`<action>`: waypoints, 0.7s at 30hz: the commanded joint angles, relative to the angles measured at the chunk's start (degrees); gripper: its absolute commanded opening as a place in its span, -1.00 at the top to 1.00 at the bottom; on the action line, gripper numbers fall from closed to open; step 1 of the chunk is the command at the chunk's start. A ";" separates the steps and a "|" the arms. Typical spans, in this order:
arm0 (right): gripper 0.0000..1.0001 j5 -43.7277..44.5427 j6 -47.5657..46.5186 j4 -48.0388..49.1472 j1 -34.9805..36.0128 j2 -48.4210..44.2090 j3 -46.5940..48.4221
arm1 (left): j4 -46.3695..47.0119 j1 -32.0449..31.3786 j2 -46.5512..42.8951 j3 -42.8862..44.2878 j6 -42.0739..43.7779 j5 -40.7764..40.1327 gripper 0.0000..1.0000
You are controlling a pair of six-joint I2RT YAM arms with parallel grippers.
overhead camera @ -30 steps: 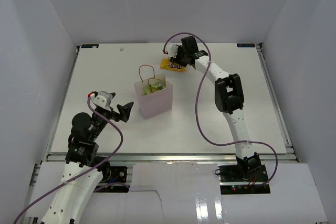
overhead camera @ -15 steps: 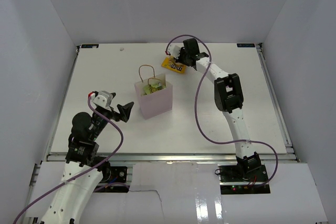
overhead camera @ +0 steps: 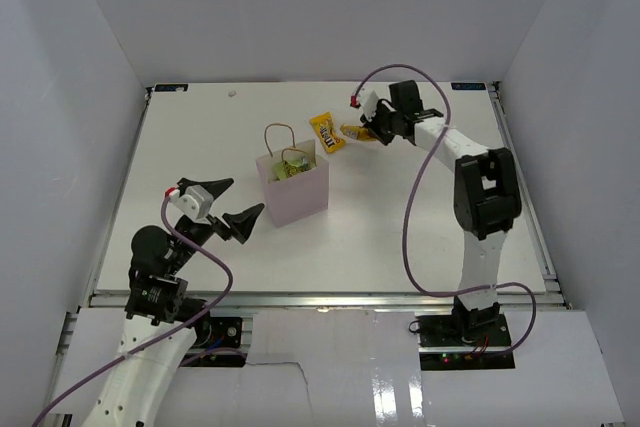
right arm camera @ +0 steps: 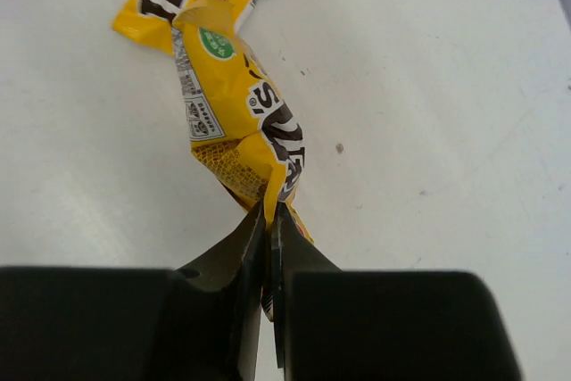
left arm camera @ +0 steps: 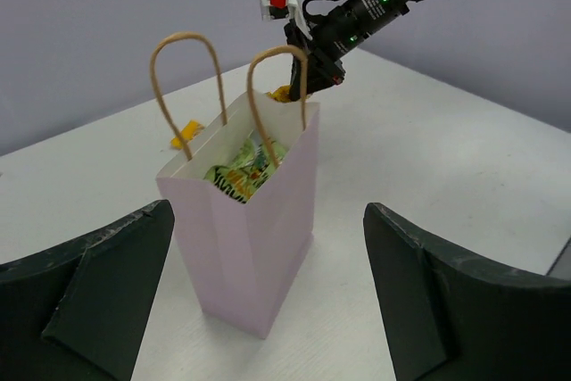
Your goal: Place the snacks into the paper bag
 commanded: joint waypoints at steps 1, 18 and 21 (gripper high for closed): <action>0.85 -12.18 7.42 2.62 -2.36 -13.30 -11.26 | 7.66 0.12 -0.73 -1.00 -5.70 7.81 -0.96; 0.85 -33.13 -2.84 -7.22 2.63 -62.45 -43.40 | 17.61 -2.60 6.92 -9.43 -73.73 4.48 -0.96; 0.84 -25.51 -3.82 -8.36 9.30 -65.01 -42.87 | 16.74 -6.37 9.72 -8.73 -75.50 3.43 -0.96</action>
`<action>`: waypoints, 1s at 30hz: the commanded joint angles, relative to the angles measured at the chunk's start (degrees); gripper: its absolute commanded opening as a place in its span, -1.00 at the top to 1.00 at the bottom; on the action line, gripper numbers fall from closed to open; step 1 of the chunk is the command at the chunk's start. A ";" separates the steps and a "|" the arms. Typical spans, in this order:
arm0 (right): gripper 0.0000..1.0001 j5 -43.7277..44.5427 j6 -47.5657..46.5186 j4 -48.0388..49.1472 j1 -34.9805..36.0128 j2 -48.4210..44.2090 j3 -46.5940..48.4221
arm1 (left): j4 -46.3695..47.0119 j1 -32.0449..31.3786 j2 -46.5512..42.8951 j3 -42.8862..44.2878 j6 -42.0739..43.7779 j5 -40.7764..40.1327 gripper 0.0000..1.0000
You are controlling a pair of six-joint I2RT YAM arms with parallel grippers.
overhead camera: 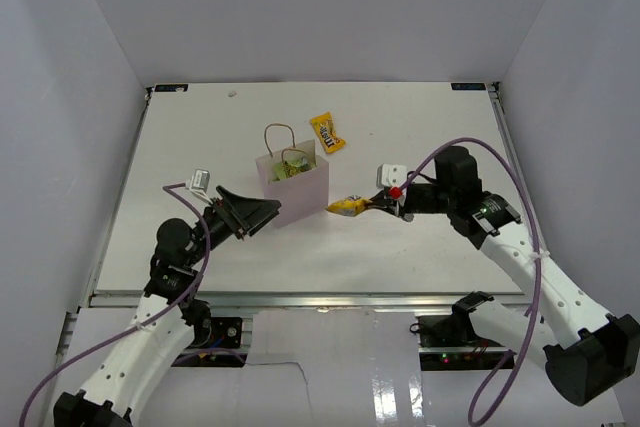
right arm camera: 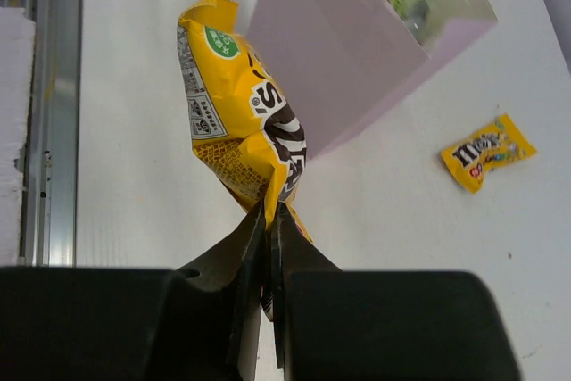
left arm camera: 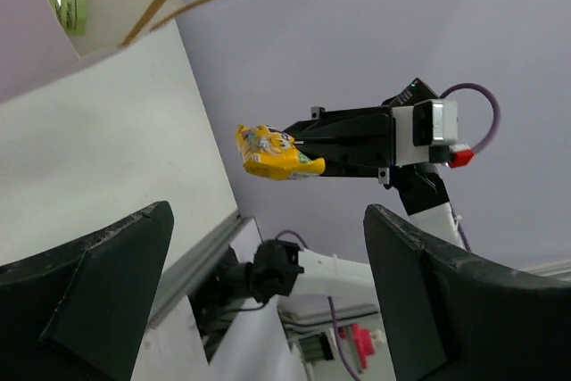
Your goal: Place the snacks into the paper bag
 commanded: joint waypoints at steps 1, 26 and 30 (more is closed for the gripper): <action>0.85 5.71 -4.39 -1.72 7.51 -2.43 1.08 | -0.05 -4.44 2.61 1.04 -7.59 -3.45 -0.96; 0.85 28.22 -9.50 1.79 20.73 1.17 2.58 | 1.09 -27.21 21.34 9.83 -8.74 -21.84 -0.96; 0.85 26.21 -9.23 1.80 21.08 0.99 2.93 | 1.09 -27.39 19.23 8.95 -8.74 -22.37 -0.96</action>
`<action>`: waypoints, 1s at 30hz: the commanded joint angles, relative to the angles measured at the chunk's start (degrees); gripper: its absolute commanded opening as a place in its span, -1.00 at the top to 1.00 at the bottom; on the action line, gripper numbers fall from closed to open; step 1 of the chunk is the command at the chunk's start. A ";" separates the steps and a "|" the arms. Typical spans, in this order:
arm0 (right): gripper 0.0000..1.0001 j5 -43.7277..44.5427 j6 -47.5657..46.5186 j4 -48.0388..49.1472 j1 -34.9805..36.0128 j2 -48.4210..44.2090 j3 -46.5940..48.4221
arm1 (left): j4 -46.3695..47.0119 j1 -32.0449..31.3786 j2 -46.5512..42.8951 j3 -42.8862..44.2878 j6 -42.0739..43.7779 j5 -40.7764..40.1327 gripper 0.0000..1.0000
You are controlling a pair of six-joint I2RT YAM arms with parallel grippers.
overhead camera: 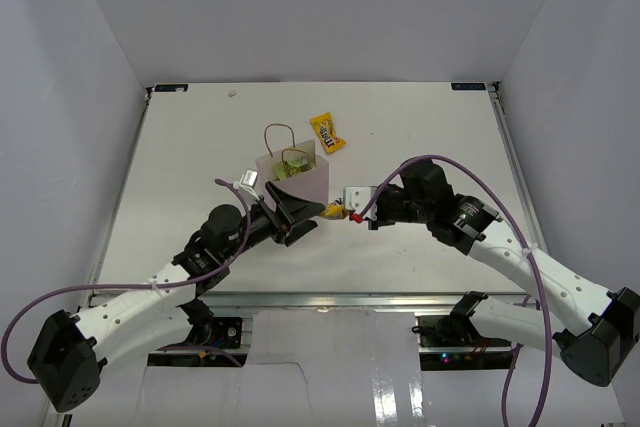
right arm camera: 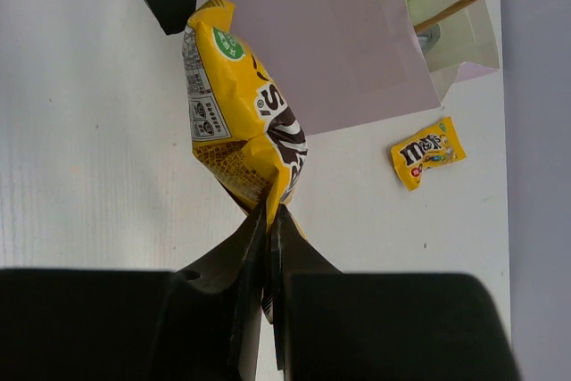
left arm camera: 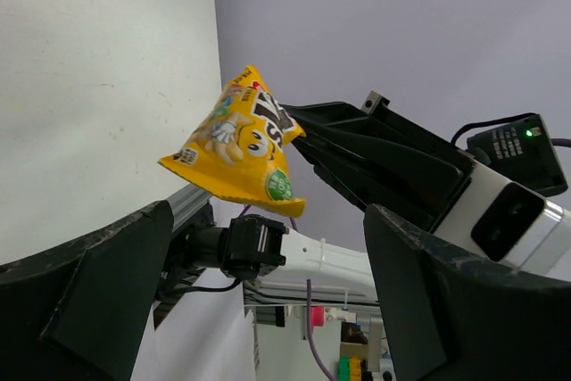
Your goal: Place the snacks into the paper bag
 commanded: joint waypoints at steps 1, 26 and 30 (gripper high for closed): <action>0.85 0.40 0.62 3.61 0.66 -0.32 0.85 | 1.24 -0.48 -2.00 1.17 -0.58 -1.30 -0.96; 0.85 -6.63 1.77 2.29 2.51 -0.41 1.56 | 2.91 -1.36 5.47 4.77 0.38 -1.30 -0.05; 0.74 -7.51 2.03 1.94 2.60 -0.58 1.56 | 3.00 -1.36 3.46 4.33 0.99 -1.21 0.26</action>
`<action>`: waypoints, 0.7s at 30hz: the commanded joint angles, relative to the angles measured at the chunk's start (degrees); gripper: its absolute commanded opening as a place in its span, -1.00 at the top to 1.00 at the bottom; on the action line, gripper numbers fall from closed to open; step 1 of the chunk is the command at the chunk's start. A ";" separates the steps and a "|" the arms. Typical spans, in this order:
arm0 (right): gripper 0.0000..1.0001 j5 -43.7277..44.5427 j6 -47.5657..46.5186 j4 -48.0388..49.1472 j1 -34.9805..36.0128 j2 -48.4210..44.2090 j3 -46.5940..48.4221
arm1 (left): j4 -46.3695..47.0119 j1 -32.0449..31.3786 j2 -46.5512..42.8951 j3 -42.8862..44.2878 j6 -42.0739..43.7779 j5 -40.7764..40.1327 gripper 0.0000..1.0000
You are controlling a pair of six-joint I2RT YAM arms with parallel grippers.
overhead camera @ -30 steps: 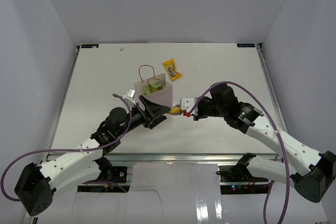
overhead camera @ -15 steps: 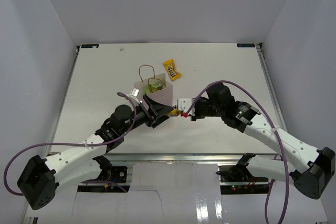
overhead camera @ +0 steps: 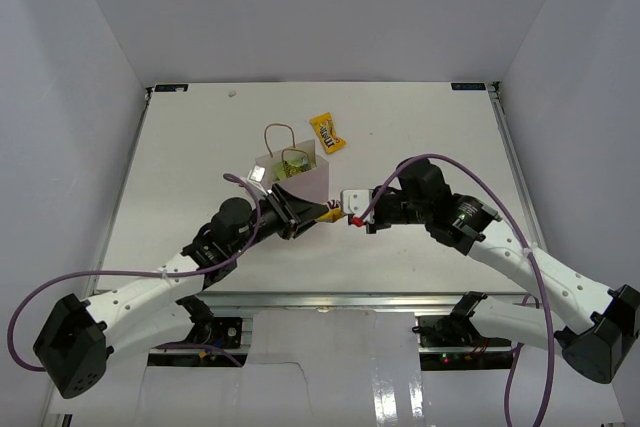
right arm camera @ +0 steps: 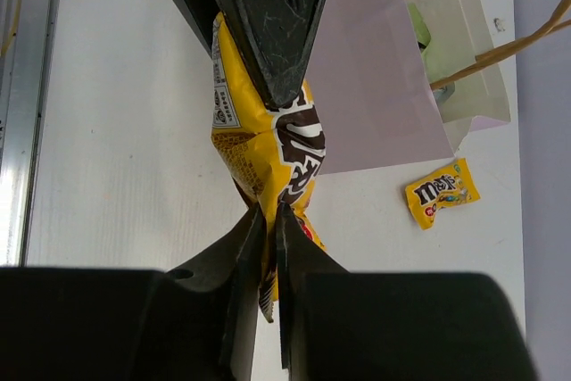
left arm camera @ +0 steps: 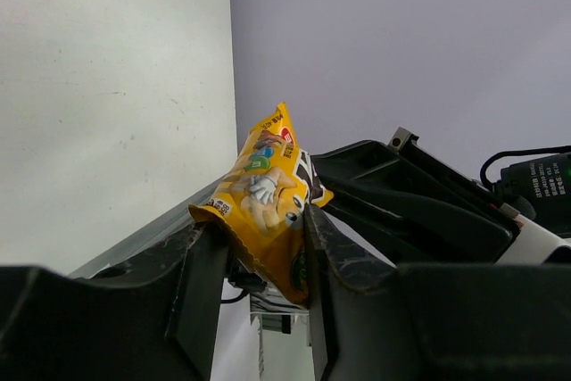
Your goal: Place the snacks into the paper bag
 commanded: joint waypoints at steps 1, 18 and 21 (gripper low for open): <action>0.71 -3.75 0.41 1.68 0.41 -1.10 0.38 | 1.86 -0.49 -2.54 1.47 1.45 -0.16 0.30; -0.43 -12.53 5.07 0.27 -9.41 -7.78 2.49 | -21.73 -0.49 -13.08 17.18 29.56 -8.07 0.84; -0.50 -13.60 5.51 0.44 -12.67 -10.33 1.44 | -28.43 -0.49 -14.40 23.93 37.54 -12.81 0.88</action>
